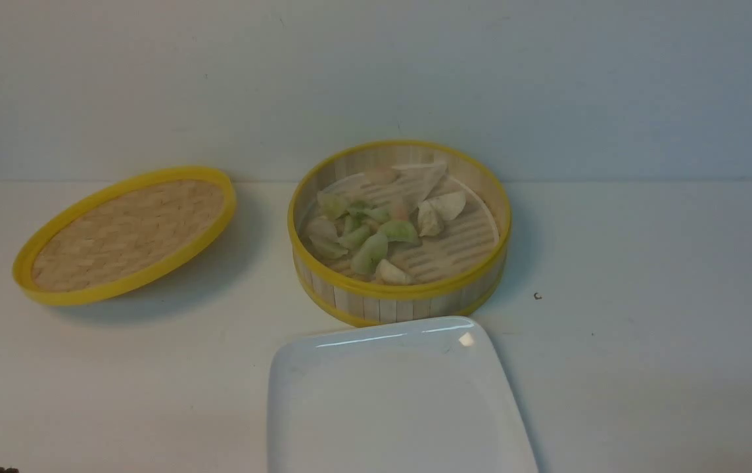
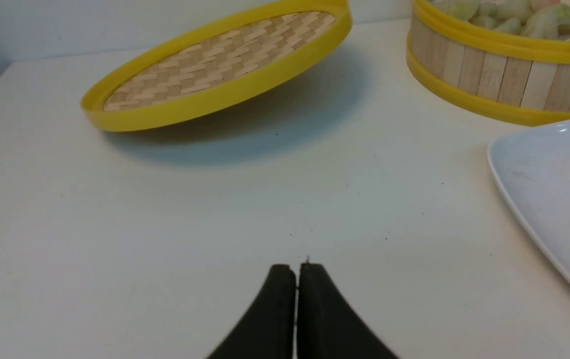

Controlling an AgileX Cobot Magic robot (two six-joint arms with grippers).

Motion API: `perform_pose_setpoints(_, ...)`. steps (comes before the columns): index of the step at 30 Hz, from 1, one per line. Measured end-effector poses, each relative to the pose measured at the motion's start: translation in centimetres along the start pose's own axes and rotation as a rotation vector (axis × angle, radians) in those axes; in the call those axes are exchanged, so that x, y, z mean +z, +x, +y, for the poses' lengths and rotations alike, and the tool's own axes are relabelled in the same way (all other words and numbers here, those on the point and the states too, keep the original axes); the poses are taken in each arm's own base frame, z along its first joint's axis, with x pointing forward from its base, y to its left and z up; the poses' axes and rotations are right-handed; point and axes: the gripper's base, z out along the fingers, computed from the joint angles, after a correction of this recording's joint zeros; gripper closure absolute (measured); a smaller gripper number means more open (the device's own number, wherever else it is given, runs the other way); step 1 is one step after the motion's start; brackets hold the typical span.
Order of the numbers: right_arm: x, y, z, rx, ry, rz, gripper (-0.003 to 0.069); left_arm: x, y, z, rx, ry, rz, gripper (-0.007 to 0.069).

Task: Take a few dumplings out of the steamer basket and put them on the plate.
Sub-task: Use the left arm to grab a dumpling from the steamer

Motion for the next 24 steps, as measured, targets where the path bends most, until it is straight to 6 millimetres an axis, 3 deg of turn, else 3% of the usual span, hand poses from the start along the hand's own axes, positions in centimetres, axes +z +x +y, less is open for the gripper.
perform_pose_setpoints(7,0.0,0.0,0.0,0.000,0.000,0.000,0.0671,0.0,-0.4,-0.1,-0.049,0.008,-0.043,0.0634)
perform_pose_setpoints(14,0.0,-0.1,0.1,0.042,-0.010,-0.011,0.0671,-0.6,-3.3,0.4,-0.552,0.064,-0.371,0.0634)
perform_pose_setpoints(17,0.1,-0.5,0.3,0.270,-0.044,-0.083,0.0671,-1.4,-4.6,1.6,-0.807,0.040,-0.579,0.0634)
perform_pose_setpoints(18,0.1,-0.5,0.3,0.290,-0.048,-0.083,0.0671,-1.4,-4.6,1.6,-0.811,0.041,-0.579,0.0634)
perform_pose_setpoints(19,0.0,-1.1,0.3,0.462,-0.067,-0.144,0.0671,-1.9,-5.1,2.3,-0.889,0.022,-0.674,0.0634)
perform_pose_setpoints(21,-0.1,-1.7,0.1,0.674,-0.086,-0.207,0.0671,-2.7,-6.3,2.6,-0.900,0.021,-0.753,0.0634)
perform_pose_setpoints(22,-0.2,-2.0,0.0,0.800,-0.096,-0.237,0.0671,-3.7,-7.8,2.6,-0.860,0.039,-0.813,0.0634)
perform_pose_setpoints(23,-0.2,-2.0,0.0,0.823,-0.098,-0.242,0.0671,-3.9,-8.1,2.5,-0.850,0.042,-0.822,0.0634)
perform_pose_setpoints(24,-0.2,-2.2,-0.2,0.928,-0.104,-0.267,0.0671,-5.1,-9.8,2.3,-0.779,0.063,-0.877,0.0634)
